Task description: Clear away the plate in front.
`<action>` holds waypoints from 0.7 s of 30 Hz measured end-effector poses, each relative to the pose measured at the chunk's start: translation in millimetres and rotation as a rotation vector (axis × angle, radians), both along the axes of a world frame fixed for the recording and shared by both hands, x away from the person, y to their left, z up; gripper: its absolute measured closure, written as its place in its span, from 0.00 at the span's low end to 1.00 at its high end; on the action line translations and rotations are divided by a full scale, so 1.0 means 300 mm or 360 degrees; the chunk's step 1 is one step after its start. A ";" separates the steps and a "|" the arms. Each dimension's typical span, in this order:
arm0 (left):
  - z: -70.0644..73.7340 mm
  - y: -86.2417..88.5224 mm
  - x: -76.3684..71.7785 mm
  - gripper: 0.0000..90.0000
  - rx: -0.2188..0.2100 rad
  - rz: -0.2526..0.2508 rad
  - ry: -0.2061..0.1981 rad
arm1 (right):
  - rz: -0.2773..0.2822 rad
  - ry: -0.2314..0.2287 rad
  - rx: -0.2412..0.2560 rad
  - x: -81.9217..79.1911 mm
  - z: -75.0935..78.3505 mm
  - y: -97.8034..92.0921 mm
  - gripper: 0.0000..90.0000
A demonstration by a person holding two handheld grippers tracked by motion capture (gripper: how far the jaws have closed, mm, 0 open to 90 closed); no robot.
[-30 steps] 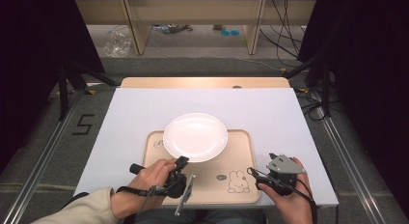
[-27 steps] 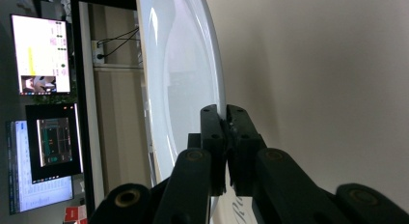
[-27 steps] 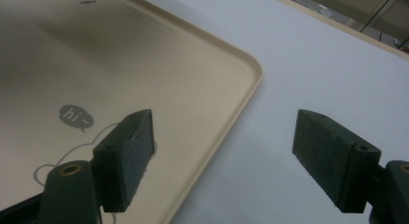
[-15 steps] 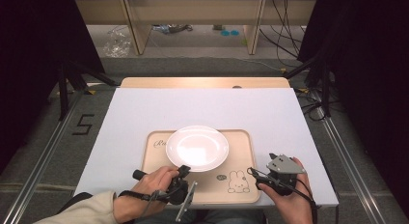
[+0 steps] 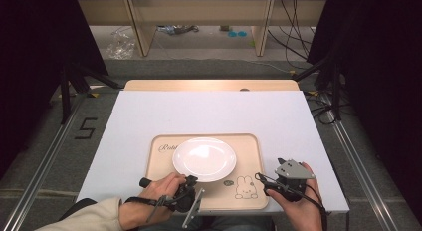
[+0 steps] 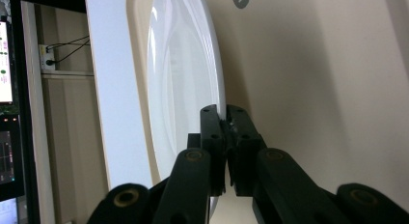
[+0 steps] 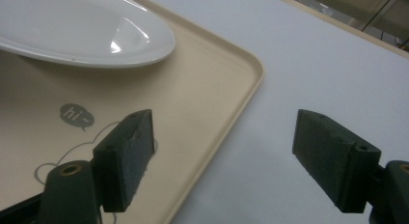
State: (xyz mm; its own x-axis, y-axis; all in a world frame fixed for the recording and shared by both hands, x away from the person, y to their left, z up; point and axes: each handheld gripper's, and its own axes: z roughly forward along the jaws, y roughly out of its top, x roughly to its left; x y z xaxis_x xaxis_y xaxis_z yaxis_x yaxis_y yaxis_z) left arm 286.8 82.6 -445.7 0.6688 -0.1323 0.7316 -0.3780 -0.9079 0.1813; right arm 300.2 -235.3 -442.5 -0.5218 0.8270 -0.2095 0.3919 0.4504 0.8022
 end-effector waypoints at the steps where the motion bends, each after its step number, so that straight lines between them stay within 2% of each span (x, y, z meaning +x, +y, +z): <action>1: 0.003 0.003 0.006 0.96 -0.0026 0.0005 0.0040 | 0.0001 -0.0001 -0.0001 0.000 0.000 0.000 0.26; 5: 0.006 0.007 0.023 0.94 -0.0089 0.0030 0.0143 | 0.0001 0.0010 0.0003 0.001 -0.001 0.001 0.26; 7: 0.001 0.010 0.035 0.90 -0.0084 0.0055 0.0210 | 0.0002 0.0011 0.0000 0.001 -0.002 0.002 0.26; 10: -0.013 0.017 0.051 0.89 -0.0101 0.0075 0.0305 | 0.0002 0.0004 -0.0003 0.001 -0.002 0.000 0.26; 12: -0.021 0.023 0.062 0.87 -0.0147 0.0082 0.0377 | 0.0002 0.0007 -0.0002 0.001 -0.003 0.000 0.26; 15: -0.022 0.030 0.082 0.78 -0.0183 0.0104 0.0492 | 0.0001 0.0006 0.0000 0.001 -0.002 0.000 0.26; 18: -0.024 0.041 0.098 0.70 -0.0242 0.0130 0.0638 | 0.0002 0.0008 -0.0001 0.001 -0.003 0.000 0.26; 21: -0.010 0.054 0.108 0.59 -0.0350 0.0130 0.0686 | 0.0000 0.0006 0.0001 0.001 -0.002 0.000 0.26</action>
State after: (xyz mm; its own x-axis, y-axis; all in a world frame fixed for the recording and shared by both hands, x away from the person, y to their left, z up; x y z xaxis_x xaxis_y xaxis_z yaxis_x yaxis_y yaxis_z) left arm 319.2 98.6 -448.6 0.9186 0.0601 0.3905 -0.1552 -0.8541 0.4964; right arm 300.6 -235.2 -443.3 -0.5225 0.8271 -0.2069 0.3950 0.4499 0.8010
